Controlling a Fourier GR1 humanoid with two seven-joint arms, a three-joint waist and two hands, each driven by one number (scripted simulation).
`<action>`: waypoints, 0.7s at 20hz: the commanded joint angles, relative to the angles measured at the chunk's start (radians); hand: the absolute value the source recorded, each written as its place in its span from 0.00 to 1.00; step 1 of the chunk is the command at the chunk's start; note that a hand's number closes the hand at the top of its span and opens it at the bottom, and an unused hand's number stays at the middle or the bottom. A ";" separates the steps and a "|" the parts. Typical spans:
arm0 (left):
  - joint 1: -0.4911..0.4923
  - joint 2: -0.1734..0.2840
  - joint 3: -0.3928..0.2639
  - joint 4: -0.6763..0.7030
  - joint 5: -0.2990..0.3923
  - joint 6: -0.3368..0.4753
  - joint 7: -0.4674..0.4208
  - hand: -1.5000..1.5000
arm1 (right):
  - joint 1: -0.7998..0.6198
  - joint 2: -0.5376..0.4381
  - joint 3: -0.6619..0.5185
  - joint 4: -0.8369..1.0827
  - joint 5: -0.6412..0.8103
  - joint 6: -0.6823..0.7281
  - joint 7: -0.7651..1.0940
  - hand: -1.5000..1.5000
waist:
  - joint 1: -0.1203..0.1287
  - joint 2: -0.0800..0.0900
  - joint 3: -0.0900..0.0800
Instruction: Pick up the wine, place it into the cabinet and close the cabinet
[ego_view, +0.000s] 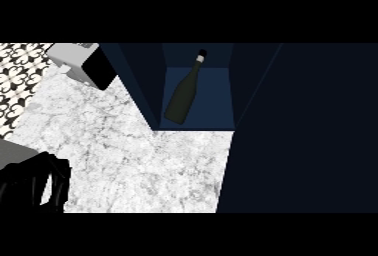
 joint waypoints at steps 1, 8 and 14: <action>0.016 0.037 0.069 -0.020 0.059 -0.048 0.021 1.00 | -0.071 -0.007 0.058 -0.059 -0.160 -0.007 0.132 1.00 | 0.011 0.002 0.002; 0.019 0.010 0.075 0.052 0.041 -0.111 -0.024 1.00 | -0.252 0.090 0.201 -0.026 -0.095 -0.060 0.214 1.00 | 0.006 0.001 0.002; 0.059 0.045 0.132 0.042 0.083 -0.169 -0.015 1.00 | -0.413 0.229 0.307 0.011 -0.044 -0.179 0.352 1.00 | 0.012 -0.001 0.000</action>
